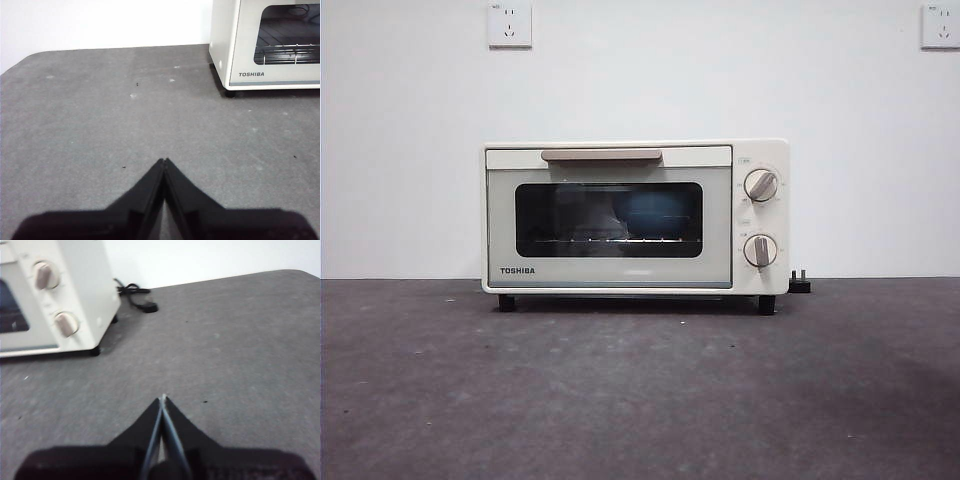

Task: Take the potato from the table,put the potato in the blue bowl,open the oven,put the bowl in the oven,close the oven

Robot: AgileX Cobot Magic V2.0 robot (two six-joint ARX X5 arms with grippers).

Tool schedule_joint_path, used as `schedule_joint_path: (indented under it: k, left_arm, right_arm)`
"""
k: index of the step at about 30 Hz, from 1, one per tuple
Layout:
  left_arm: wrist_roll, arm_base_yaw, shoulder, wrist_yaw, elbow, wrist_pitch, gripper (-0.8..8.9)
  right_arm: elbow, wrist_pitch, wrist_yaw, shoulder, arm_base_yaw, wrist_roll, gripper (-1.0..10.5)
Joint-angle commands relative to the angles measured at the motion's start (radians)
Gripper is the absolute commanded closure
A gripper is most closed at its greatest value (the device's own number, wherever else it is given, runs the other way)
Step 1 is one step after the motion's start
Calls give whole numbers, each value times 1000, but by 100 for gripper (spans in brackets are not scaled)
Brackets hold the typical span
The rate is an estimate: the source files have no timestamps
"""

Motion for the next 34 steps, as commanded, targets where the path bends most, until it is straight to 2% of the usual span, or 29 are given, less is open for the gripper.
schedule_joint_path:
  k: [1,6,34]
  left_arm:
    - [-10,-1,2,5,-10,8,817]
    - [-10,-1,2,5,-10,8,817]
    - [-10,-1,10,5,-10,8,817]
  right_arm:
    - [-5,-6,-9,-3,-4,-63,946]
    - [-5,-6,-7,-3,-4,-119,946]
    - [-5,-3,-4,-2,-5,-111,946]
